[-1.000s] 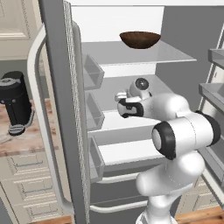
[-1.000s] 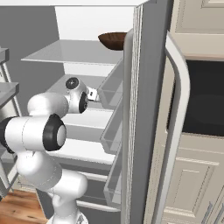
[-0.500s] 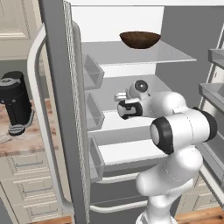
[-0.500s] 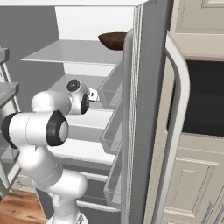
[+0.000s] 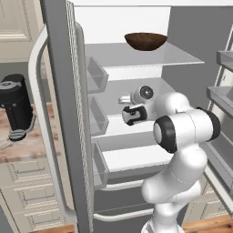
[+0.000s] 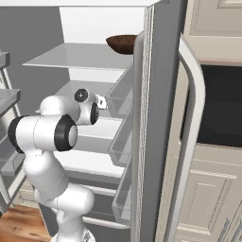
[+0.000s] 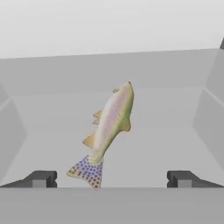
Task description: Take the fish from the fridge and place it on the digital scale on the counter by the fridge. Wait a few seconds for a reading, then move it to the plate on the dining counter.
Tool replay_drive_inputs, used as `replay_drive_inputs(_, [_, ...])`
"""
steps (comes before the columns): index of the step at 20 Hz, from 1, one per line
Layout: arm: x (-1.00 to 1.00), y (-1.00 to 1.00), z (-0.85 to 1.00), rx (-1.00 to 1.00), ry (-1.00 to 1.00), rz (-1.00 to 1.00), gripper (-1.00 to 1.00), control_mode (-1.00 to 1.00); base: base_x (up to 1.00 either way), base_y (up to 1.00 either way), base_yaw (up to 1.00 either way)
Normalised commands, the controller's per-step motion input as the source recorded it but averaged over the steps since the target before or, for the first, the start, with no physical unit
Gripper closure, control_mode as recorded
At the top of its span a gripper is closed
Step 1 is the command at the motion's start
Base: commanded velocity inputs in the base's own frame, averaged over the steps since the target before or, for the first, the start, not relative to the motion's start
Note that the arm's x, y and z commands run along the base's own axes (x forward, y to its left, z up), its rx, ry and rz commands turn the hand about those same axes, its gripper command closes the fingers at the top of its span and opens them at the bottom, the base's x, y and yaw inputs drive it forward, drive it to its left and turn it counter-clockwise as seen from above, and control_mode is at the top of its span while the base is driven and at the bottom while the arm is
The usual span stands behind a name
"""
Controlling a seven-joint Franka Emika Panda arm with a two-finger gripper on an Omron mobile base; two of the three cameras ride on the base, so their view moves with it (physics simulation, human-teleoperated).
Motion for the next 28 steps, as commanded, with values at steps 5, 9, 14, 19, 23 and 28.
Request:
replay_drive_inputs(5, [0.33,0.00,0.00,0.00,0.00,0.00,-1.00,-1.00,0.00,0.00,0.00])
replay_drive_inputs(9, [0.40,0.01,0.00,0.00,0.00,0.00,-1.00,-1.00,0.00,0.00,0.00])
replay_drive_inputs(14, [0.43,0.06,0.00,0.00,0.05,0.00,-1.00,-1.00,0.00,0.00,0.00])
replay_drive_inputs(19, [0.39,0.11,-0.15,0.00,0.08,0.00,-1.00,-1.00,0.00,0.00,0.00])
replay_drive_inputs(23, [0.41,0.07,-0.25,0.00,0.10,-0.01,-1.00,-1.00,0.00,0.00,0.00])
replay_drive_inputs(28, [0.37,0.00,-0.31,0.00,0.11,-0.03,-1.00,-1.00,0.00,0.00,0.00])
